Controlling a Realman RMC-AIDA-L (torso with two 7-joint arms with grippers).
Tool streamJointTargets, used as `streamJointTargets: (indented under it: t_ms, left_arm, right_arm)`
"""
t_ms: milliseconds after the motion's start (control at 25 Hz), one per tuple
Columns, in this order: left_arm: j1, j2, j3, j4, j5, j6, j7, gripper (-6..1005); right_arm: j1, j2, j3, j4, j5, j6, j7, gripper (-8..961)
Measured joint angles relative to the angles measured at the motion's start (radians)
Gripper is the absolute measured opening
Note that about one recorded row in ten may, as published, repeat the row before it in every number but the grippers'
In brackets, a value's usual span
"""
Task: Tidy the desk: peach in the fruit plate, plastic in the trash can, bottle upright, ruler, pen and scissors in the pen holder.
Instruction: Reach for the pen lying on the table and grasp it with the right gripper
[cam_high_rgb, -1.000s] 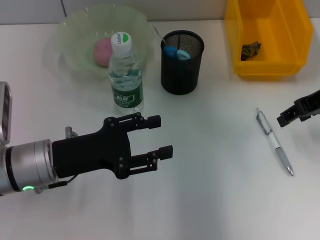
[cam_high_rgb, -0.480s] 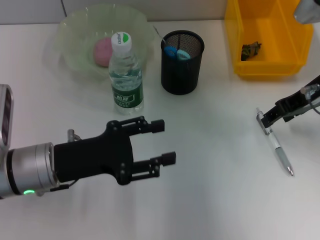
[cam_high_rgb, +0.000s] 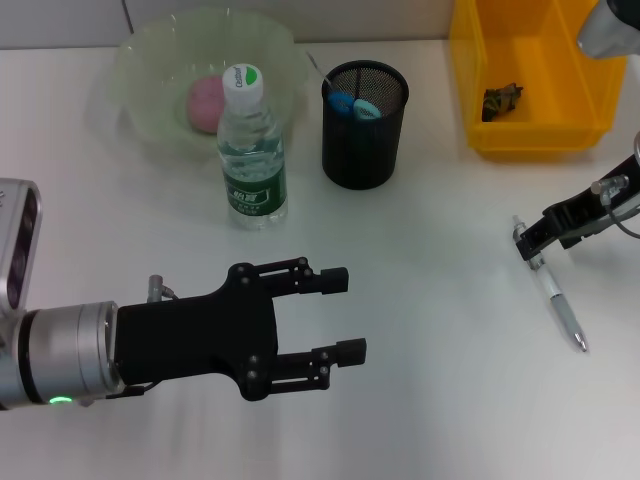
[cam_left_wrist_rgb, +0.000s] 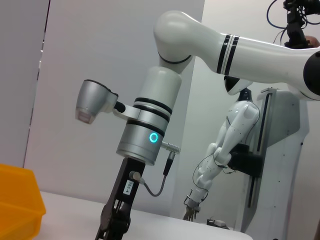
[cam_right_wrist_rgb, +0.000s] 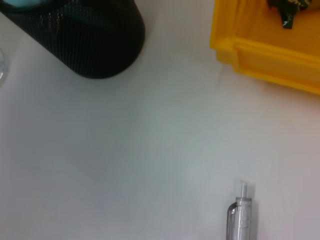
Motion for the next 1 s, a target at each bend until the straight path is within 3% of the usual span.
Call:
streamJointTargets:
  t_ms: [1000]
  left_arm:
    - [-0.008,-0.003,0.038,-0.002,0.0,-0.009,0.0,698]
  right_arm:
    - [0.026,0.002,-0.033,0.113,0.007,0.113,0.008,587]
